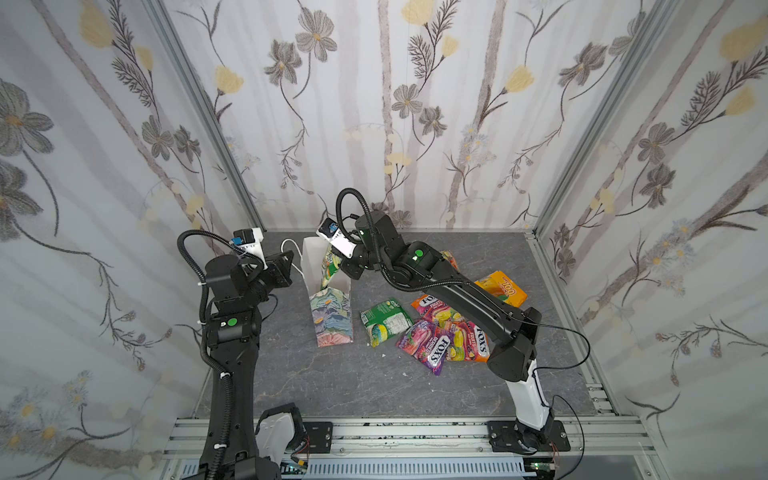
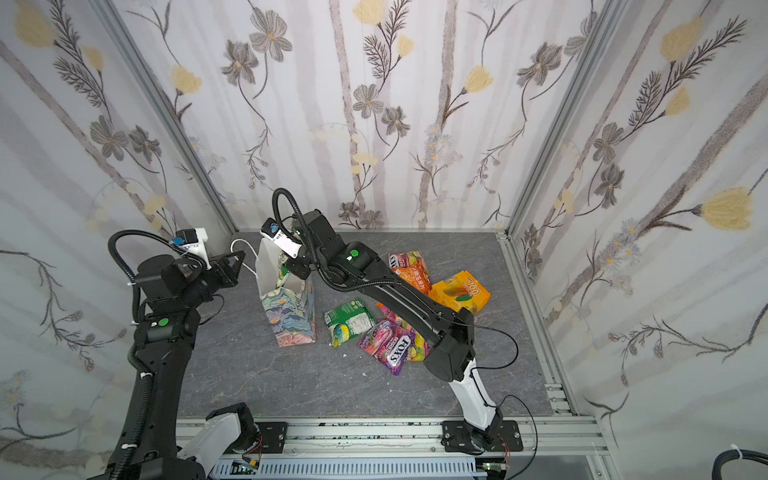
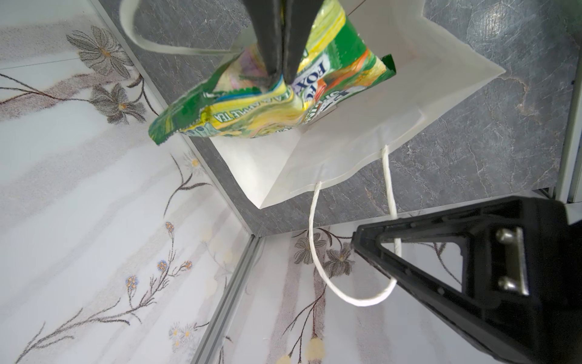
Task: Place the snacks into the paper bag
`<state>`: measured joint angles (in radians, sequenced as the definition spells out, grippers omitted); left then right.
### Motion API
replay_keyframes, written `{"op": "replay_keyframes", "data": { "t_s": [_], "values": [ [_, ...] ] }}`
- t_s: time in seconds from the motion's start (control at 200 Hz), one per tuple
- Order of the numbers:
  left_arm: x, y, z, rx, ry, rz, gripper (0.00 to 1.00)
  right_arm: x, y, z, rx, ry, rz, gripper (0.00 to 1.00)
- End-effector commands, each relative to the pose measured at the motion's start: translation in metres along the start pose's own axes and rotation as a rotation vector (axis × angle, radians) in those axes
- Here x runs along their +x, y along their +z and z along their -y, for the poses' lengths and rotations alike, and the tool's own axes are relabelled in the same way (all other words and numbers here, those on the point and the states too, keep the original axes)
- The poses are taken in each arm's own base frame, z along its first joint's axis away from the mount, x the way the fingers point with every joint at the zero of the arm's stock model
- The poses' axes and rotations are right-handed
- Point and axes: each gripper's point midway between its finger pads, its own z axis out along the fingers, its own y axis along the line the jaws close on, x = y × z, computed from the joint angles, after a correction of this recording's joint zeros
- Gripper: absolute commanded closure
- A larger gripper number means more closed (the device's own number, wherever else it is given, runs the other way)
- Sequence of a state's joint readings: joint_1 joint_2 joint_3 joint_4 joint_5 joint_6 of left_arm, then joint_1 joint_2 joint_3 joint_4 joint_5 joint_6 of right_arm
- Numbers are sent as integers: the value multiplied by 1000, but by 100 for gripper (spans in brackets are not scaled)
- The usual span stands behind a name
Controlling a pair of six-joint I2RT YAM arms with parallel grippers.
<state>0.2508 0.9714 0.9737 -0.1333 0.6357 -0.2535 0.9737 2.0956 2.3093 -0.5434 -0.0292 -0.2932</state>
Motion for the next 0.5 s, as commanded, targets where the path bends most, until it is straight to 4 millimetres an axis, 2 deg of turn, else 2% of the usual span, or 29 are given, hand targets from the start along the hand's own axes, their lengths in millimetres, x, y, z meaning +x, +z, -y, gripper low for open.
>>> {"op": "replay_keyframes", "data": {
  "t_s": [0.0, 0.185, 0.405, 0.495],
  "values": [
    [-2, 0, 0, 2, 19, 13, 100, -14, -1, -2, -21, 4, 57, 96],
    [-2, 1, -1, -1, 16, 11, 100, -16, 4, -16, -77, 15, 72, 91],
    [-2, 0, -2, -3, 18, 10, 100, -18, 5, -21, -82, 4, 81, 67],
    [-2, 0, -3, -7, 17, 11, 100, -24, 1, -22, -81, -3, 94, 65]
  ]
}}
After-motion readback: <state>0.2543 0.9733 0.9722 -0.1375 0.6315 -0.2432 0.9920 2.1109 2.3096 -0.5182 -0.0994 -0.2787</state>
